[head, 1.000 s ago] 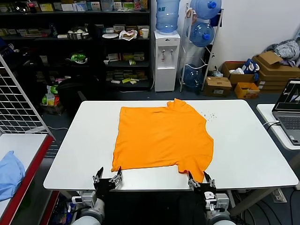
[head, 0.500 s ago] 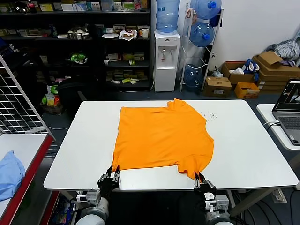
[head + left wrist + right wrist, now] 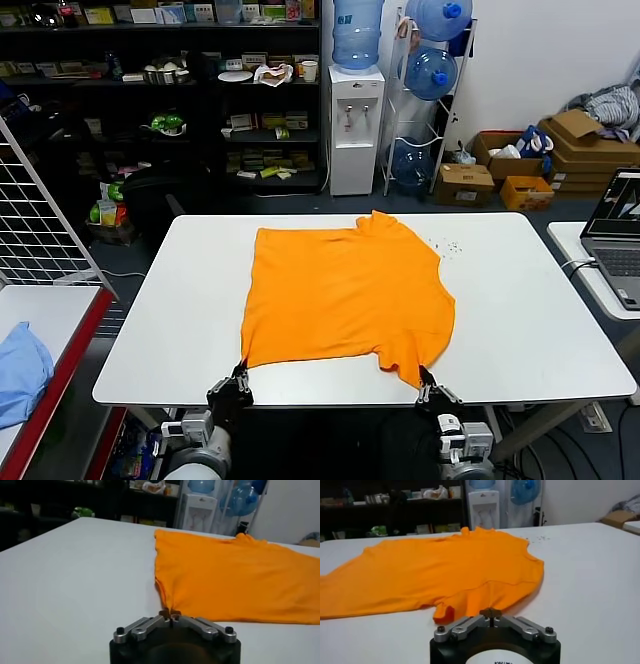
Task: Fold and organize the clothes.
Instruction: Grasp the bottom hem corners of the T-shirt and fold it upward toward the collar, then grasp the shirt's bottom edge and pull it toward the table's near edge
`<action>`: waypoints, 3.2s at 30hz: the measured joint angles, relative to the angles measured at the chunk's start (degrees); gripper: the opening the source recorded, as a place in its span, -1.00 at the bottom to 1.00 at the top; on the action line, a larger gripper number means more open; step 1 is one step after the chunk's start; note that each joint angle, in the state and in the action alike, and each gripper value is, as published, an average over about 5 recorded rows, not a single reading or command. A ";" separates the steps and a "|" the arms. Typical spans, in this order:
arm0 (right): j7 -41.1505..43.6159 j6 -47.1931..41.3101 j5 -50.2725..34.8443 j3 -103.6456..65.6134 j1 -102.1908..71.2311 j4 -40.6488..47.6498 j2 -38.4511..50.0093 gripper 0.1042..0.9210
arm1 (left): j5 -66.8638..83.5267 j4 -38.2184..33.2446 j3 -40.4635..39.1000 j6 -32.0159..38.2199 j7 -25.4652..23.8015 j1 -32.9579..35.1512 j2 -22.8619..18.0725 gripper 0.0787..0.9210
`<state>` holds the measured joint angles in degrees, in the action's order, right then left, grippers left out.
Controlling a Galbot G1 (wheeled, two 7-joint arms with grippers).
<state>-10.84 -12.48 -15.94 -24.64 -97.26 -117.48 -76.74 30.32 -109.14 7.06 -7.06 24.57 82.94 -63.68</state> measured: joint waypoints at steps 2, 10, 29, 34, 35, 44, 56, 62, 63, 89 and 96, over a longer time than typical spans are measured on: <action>-0.32 0.43 -0.08 -0.10 -1.35 -1.16 0.55 -0.96 | 0.47 -0.95 0.11 -0.17 0.33 0.69 0.45 -0.97; -1.59 2.80 -0.59 -1.20 -8.48 -6.52 3.80 -0.96 | 2.14 -6.97 1.21 -0.36 1.67 5.50 2.82 -0.97; -4.34 4.57 -4.53 -0.87 -6.89 -9.19 8.20 -0.96 | 3.50 -16.61 3.19 1.23 1.71 11.50 7.63 -0.97; -5.62 3.17 -7.27 -0.03 0.40 -6.38 8.73 -0.96 | 4.71 -13.89 1.85 1.82 1.77 6.40 7.46 -0.97; -5.90 2.86 -7.88 0.17 2.00 -5.67 8.80 -0.96 | 5.00 -13.09 1.57 1.85 1.84 5.08 7.35 -0.97; -8.91 -0.01 -12.25 2.47 17.21 2.59 8.56 -0.96 | 6.75 -3.61 -1.35 1.20 3.17 -8.13 6.00 -0.97; -8.75 -1.81 -13.46 6.12 30.83 11.82 8.28 -0.42 | 7.19 7.38 -3.88 -1.06 4.39 -20.36 4.35 -0.61; -6.48 -1.41 -13.15 6.27 31.60 12.36 9.35 0.01 | 7.82 7.96 -3.40 -1.45 3.76 -21.45 5.04 -0.20; -6.07 -1.22 -12.99 6.13 31.34 12.27 9.63 0.07 | 7.85 7.76 -3.24 -1.47 3.62 -21.32 5.26 -0.11; 2.06 -1.64 -13.39 1.10 17.28 12.47 16.35 0.98 | 8.55 3.55 -1.31 -1.76 0.53 -9.77 5.60 1.00; 2.66 -2.34 -13.77 1.72 17.74 13.73 16.30 0.59 | 8.00 4.39 -1.97 -1.97 0.57 -9.98 5.13 0.95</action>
<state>-8.18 -14.82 -29.70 -22.92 -79.52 -103.75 -60.44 38.32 -104.74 5.09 -9.02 25.14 72.97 -58.55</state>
